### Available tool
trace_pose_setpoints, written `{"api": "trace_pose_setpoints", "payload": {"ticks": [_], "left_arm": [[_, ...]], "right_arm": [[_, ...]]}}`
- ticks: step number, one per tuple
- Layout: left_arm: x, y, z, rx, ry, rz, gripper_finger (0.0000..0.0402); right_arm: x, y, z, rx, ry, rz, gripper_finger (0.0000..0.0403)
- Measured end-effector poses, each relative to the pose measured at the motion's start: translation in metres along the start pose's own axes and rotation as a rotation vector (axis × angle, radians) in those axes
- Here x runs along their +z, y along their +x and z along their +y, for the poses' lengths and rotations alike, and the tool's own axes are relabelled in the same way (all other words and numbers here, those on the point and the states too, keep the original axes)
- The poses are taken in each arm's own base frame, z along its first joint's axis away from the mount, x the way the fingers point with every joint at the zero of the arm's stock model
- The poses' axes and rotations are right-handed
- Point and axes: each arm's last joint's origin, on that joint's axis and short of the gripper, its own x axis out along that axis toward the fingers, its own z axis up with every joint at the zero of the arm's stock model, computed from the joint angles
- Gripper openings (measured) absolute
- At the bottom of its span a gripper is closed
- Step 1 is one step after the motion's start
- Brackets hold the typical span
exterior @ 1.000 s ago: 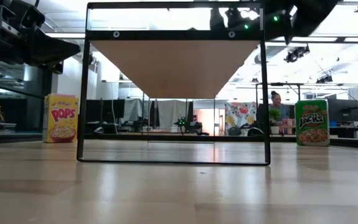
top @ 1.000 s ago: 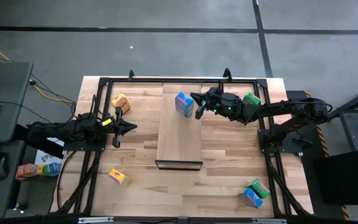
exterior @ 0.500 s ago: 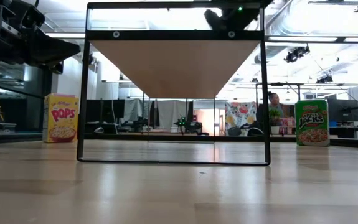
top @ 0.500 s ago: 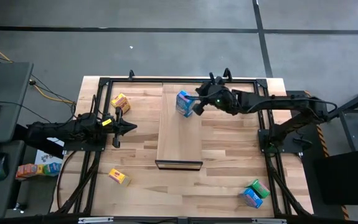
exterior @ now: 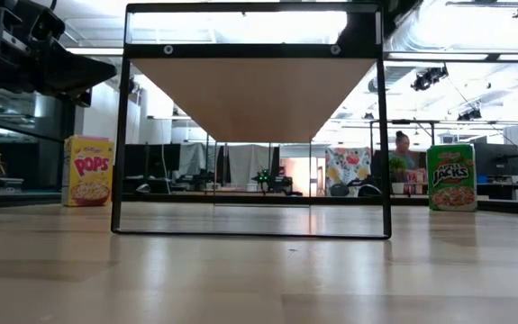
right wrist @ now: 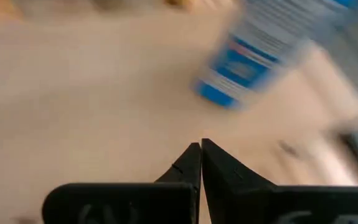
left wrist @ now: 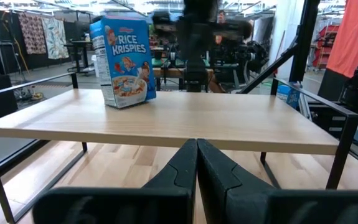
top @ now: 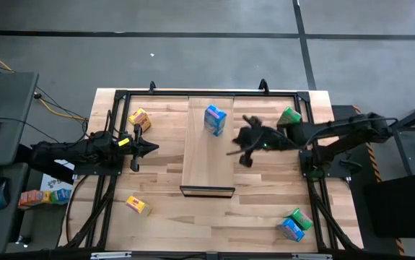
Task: Stack cereal on shelf
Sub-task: Adjust the blue cereal box on the shelf
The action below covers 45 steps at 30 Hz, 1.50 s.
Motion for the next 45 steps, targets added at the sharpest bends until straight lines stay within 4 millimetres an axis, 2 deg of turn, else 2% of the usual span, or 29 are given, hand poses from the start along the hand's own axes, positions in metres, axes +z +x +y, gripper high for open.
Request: {"api": "trace_pose_setpoints", "payload": {"ticks": [3, 8, 15, 19, 28, 38, 45], "left_arm": [[0.0, 0.0, 0.0, 0.0, 0.0, 0.0, 0.0003], [0.0, 0.0, 0.0, 0.0, 0.0, -0.001, 0.0003], [0.0, 0.0, 0.0, 0.0, 0.0, 0.0, 0.0003], [0.0, 0.0, 0.0, 0.0, 0.0, -0.001, 0.0003], [0.0, 0.0, 0.0, 0.0, 0.0, -0.001, 0.0003], [0.0, 0.0, 0.0, 0.0, 0.0, 0.0, 0.0003], [0.0, 0.0, 0.0, 0.0, 0.0, -0.001, 0.0003]], "right_arm": [[-0.005, 0.015, 0.011, 0.056, 0.007, -0.133, 0.0], [-0.009, 0.036, 0.015, -0.009, 0.073, -0.26, 0.0], [-0.001, 0.066, 0.025, -0.072, 0.15, -0.36, 0.0], [-0.004, 0.078, 0.025, -0.196, 0.16, -0.343, 0.0], [-0.004, 0.079, 0.022, -0.351, 0.167, -0.35, 0.0], [-0.008, 0.079, 0.018, -0.494, 0.082, -0.304, 0.0], [-0.011, 0.083, 0.003, -0.561, 0.071, -0.25, 0.0]]}}
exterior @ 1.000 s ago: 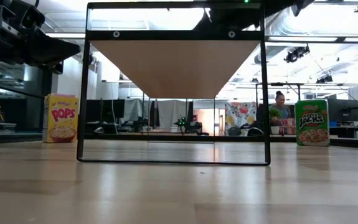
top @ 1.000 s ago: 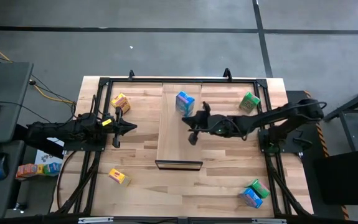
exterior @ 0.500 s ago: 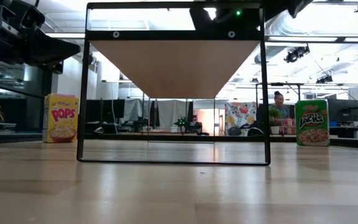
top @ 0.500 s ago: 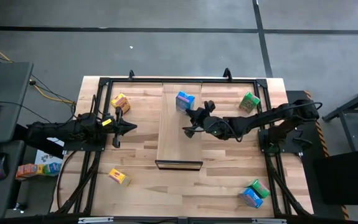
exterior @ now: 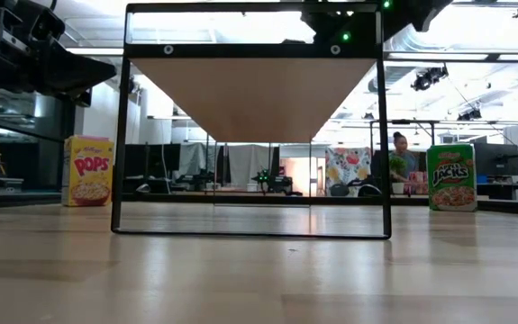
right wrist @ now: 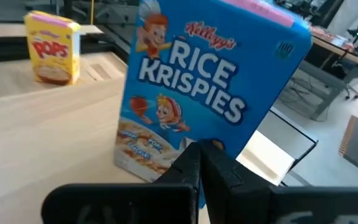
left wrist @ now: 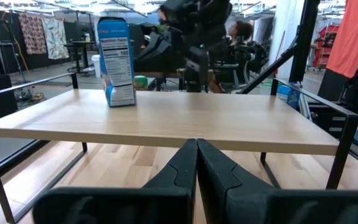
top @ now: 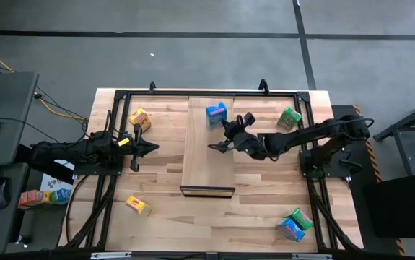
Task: Stack cereal on shelf
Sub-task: Adjust the blue cereal box on the shelf
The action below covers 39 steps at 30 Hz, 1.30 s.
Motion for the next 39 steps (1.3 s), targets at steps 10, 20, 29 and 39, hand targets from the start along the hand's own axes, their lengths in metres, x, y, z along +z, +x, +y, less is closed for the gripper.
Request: {"api": "trace_pose_setpoints", "payload": {"ticks": [10, 20, 29, 39], "left_arm": [[0.0, 0.0, 0.0, 0.0, 0.0, 0.0, 0.0003], [0.0, 0.0, 0.0, 0.0, 0.0, 0.0, 0.0003], [0.0, 0.0, 0.0, 0.0, 0.0, 0.0, 0.0003], [0.0, 0.0, 0.0, 0.0, 0.0, 0.0, 0.0003]], "right_arm": [[0.0, 0.034, -0.031, 0.026, 0.049, 0.048, 0.0], [0.009, 0.037, -0.06, 0.109, 0.038, 0.069, 0.0], [0.016, -0.001, -0.067, 0.588, 0.007, 0.167, 0.0], [0.011, 0.023, -0.03, 0.581, 0.046, 0.029, 0.0]]}}
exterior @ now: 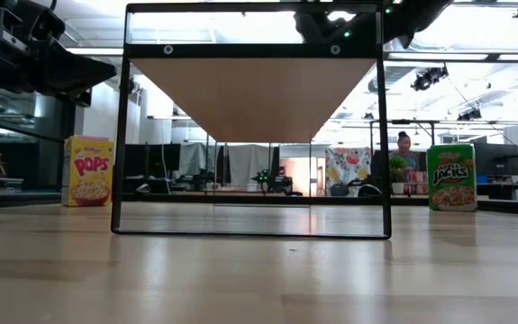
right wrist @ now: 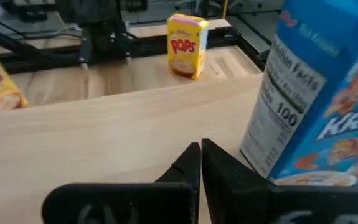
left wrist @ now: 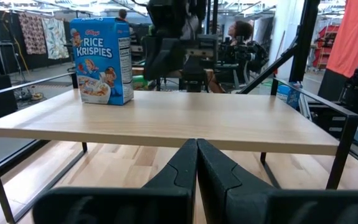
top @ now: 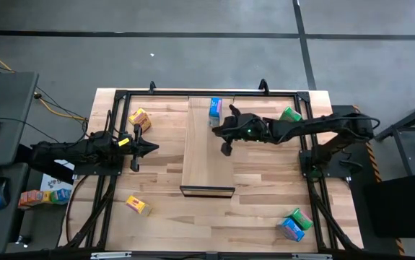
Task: Stack cereal on shelf
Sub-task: Adjust the blue cereal box on the shelf
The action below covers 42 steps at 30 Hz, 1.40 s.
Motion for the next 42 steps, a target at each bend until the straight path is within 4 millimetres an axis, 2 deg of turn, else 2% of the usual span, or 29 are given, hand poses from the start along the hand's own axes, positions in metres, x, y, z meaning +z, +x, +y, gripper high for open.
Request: {"api": "trace_pose_setpoints", "payload": {"ticks": [9, 18, 26, 42], "left_arm": [[0.0, 0.0, 0.0, 0.0, 0.0, 0.001, 0.0003], [0.0, 0.0, 0.0, 0.0, 0.0, 0.0, 0.0003], [0.0, 0.0, 0.0, 0.0, 0.0, 0.0, 0.0003], [0.0, 0.0, 0.0, 0.0, 0.0, 0.001, 0.0003]], "right_arm": [[0.01, 0.003, -0.005, -0.188, 0.065, -0.105, 0.0], [0.011, 0.005, -0.021, -0.237, 0.064, -0.107, 0.0], [0.003, 0.006, -0.04, -0.291, 0.052, -0.021, 0.0], [0.002, 0.007, -0.056, -0.318, 0.089, -0.02, 0.0]]}}
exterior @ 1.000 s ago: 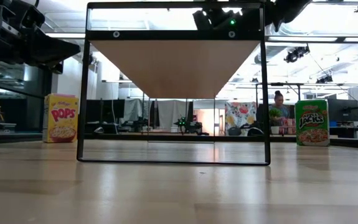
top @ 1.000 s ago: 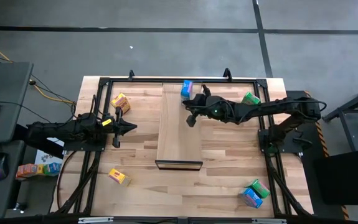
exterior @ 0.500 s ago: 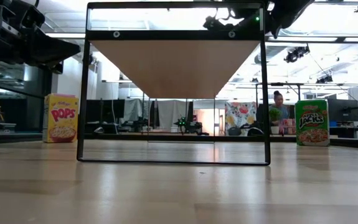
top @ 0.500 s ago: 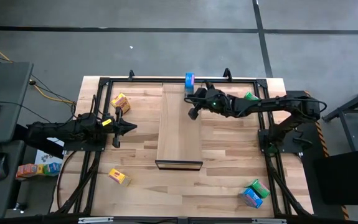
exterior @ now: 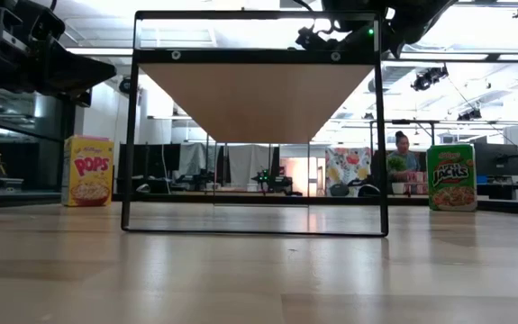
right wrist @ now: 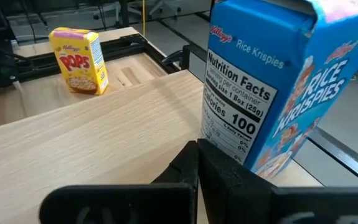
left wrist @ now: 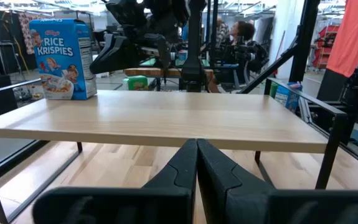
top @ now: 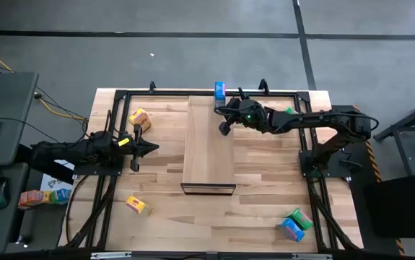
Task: Stack cereal on shelf
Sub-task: Adjust the blue cereal box on the shelf, then put the blue cereal box on the shelf
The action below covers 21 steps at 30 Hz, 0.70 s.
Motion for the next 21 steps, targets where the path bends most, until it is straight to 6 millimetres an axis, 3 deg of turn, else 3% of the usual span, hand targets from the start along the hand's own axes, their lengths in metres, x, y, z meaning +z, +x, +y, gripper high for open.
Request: {"api": "trace_pose_setpoints", "payload": {"ticks": [7, 11, 15, 21], "left_arm": [[0.0, 0.0, 0.0, 0.0, 0.0, 0.0, 0.0003], [0.0, 0.0, 0.0, 0.0, 0.0, 0.0, 0.0003], [0.0, 0.0, 0.0, 0.0, 0.0, 0.0, 0.0003], [0.0, 0.0, 0.0, 0.0, 0.0, 0.0, 0.0003]], "right_arm": [[-0.001, -0.001, 0.004, 0.069, -0.005, 0.011, 0.0], [0.003, -0.012, 0.01, 0.109, -0.035, 0.005, 0.0], [0.014, -0.038, 0.015, 0.15, -0.094, -0.008, 0.0], [0.021, -0.095, 0.014, 0.18, -0.174, 0.06, 0.0]]}}
